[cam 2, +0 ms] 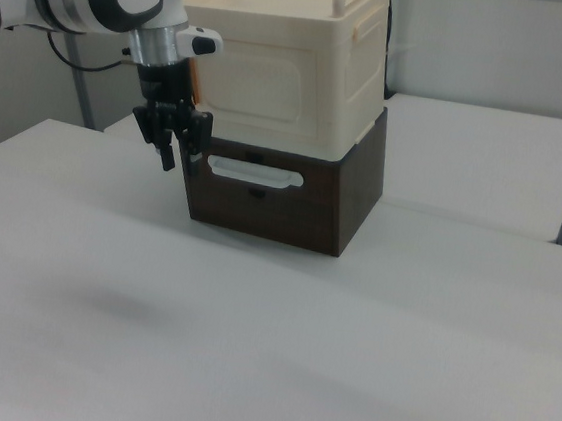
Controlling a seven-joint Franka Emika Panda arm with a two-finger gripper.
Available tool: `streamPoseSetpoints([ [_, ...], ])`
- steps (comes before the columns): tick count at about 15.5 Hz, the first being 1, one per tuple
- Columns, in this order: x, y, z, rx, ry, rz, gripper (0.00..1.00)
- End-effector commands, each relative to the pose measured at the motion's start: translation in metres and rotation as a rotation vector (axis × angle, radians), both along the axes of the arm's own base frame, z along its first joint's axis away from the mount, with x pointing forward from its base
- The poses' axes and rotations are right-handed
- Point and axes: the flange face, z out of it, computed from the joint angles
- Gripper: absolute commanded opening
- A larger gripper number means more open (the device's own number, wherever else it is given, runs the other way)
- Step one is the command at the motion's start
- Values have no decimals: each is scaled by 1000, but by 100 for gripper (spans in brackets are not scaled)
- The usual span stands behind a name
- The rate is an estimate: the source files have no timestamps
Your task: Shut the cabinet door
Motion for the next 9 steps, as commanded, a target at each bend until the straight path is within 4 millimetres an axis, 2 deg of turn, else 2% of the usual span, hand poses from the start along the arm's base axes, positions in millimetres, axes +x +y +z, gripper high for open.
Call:
streamPoseSetpoints([
  [1, -18, -1, 5, -8, 5, -24, 100],
  [4, -20, -6, 15, -7, -15, -32, 100],
  [9, -18, -5, 14, -7, -20, -30, 100],
])
